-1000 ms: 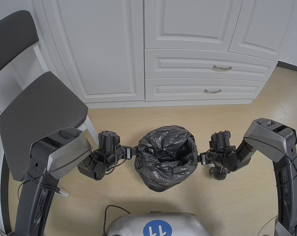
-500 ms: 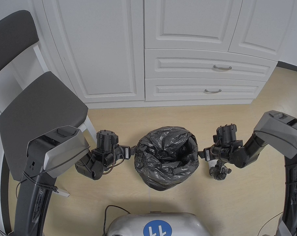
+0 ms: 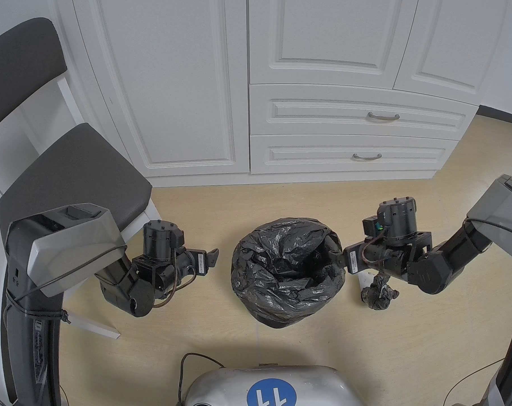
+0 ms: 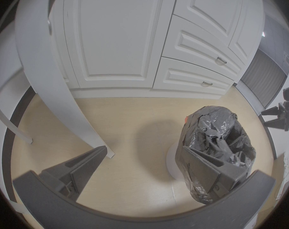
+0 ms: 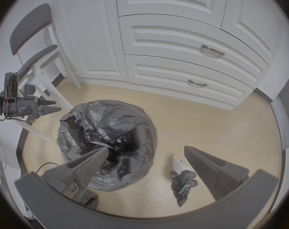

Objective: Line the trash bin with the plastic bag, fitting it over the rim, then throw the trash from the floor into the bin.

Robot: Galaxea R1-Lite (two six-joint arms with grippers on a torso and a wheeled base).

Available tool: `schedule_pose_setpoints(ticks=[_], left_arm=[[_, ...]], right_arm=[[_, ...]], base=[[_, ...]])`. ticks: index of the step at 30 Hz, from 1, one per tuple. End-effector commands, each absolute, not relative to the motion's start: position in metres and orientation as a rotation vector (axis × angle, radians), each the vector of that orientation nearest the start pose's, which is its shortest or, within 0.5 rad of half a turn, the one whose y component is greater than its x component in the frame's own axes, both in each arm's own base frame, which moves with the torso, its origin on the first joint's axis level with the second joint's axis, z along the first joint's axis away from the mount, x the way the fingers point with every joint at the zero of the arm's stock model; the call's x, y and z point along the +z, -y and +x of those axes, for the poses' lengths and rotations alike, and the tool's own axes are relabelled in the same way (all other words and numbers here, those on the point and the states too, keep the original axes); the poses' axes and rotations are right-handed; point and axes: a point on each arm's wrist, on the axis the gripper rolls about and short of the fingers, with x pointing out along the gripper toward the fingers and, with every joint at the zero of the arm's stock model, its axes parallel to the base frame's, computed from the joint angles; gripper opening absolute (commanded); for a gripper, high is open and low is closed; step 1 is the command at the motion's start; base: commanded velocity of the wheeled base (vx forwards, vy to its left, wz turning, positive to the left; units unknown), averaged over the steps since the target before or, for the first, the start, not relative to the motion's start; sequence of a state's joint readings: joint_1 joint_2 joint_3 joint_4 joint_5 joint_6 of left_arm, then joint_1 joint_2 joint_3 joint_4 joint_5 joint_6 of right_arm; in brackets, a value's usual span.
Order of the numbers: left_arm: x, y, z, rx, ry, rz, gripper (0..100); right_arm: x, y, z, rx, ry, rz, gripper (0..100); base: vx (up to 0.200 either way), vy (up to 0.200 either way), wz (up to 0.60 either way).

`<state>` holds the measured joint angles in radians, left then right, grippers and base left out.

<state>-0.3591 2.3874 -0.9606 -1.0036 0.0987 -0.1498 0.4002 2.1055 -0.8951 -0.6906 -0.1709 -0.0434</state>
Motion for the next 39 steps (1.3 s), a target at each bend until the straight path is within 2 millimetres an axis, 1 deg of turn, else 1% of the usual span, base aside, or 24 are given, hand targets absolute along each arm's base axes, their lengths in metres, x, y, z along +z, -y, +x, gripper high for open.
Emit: schedule_pose_setpoints(ticks=[1,2,3,4,5,6,7,8,10,17,18,20,22,23,25,27,28,31,37,39], left_arm=[[0.018,0.136,0.375,-0.219,-0.398,-0.058,100],[0.017,0.133,0.374,-0.214,-0.395,-0.060,100],[0.017,0.133,0.374,-0.213,-0.393,-0.059,100],[0.017,0.130,0.372,-0.209,-0.387,-0.060,100],[0.018,0.130,0.371,-0.210,-0.385,-0.060,100],[0.018,0.128,0.369,-0.208,-0.378,-0.063,100],[0.019,0.127,0.368,-0.207,-0.373,-0.064,100],[0.019,0.125,0.368,-0.204,-0.370,-0.065,100],[0.019,0.124,0.367,-0.203,-0.364,-0.067,100],[0.023,0.124,0.364,-0.206,-0.354,-0.068,100],[0.024,0.124,0.364,-0.206,-0.349,-0.069,100],[0.026,0.123,0.363,-0.206,-0.346,-0.071,100],[0.025,0.122,0.361,-0.206,-0.354,-0.069,100],[0.025,0.122,0.361,-0.206,-0.355,-0.068,100],[0.028,0.122,0.358,-0.208,-0.352,-0.068,100],[0.028,0.122,0.358,-0.208,-0.351,-0.068,100],[0.029,0.122,0.357,-0.208,-0.349,-0.069,100],[0.029,0.122,0.356,-0.209,-0.351,-0.068,100],[0.028,0.131,0.353,-0.233,-0.355,-0.065,100],[0.029,0.132,0.353,-0.238,-0.350,-0.063,100]], right_arm=[[0.054,-0.166,0.344,0.284,-0.522,-0.193,100],[0.046,-0.170,0.344,0.290,-0.541,-0.206,100],[0.045,-0.171,0.343,0.290,-0.544,-0.208,100],[0.028,-0.176,0.345,0.277,-0.570,-0.233,100],[0.026,-0.177,0.345,0.273,-0.573,-0.239,100],[0.013,-0.180,0.346,0.253,-0.583,-0.262,100],[0.007,-0.183,0.346,0.242,-0.583,-0.282,100],[0.001,-0.184,0.347,0.233,-0.571,-0.306,100],[-0.003,-0.185,0.348,0.225,-0.544,-0.336,100],[-0.004,-0.182,0.343,0.238,-0.526,-0.373,100],[-0.003,-0.184,0.335,0.258,-0.534,-0.402,100],[-0.002,-0.185,0.325,0.283,-0.542,-0.439,100],[-0.002,-0.185,0.318,0.305,-0.550,-0.463,100],[-0.001,-0.185,0.317,0.307,-0.550,-0.462,100],[0.003,-0.185,0.307,0.330,-0.553,-0.491,100],[0.004,-0.185,0.305,0.338,-0.554,-0.499,100],[0.004,-0.185,0.300,0.356,-0.558,-0.511,100],[0.004,-0.185,0.298,0.367,-0.561,-0.518,100],[-0.015,-0.182,0.303,0.370,-0.608,-0.544,100],[-0.016,-0.180,0.304,0.365,-0.611,-0.543,100]], base=[[0.000,0.000,0.00],[0.000,0.000,0.00],[0.000,0.000,0.00],[0.000,0.000,0.00],[0.000,0.000,0.00],[0.000,0.000,0.00],[0.000,0.000,0.00],[0.000,0.000,0.00],[0.000,0.000,0.00],[0.000,0.000,0.00],[0.000,0.000,0.00],[0.000,0.000,0.00],[0.000,0.000,0.00],[0.000,0.000,0.00],[0.000,0.000,0.00],[0.000,0.000,0.00],[0.000,0.000,0.00],[0.000,0.000,0.00],[0.000,0.000,0.00],[0.000,0.000,0.00]])
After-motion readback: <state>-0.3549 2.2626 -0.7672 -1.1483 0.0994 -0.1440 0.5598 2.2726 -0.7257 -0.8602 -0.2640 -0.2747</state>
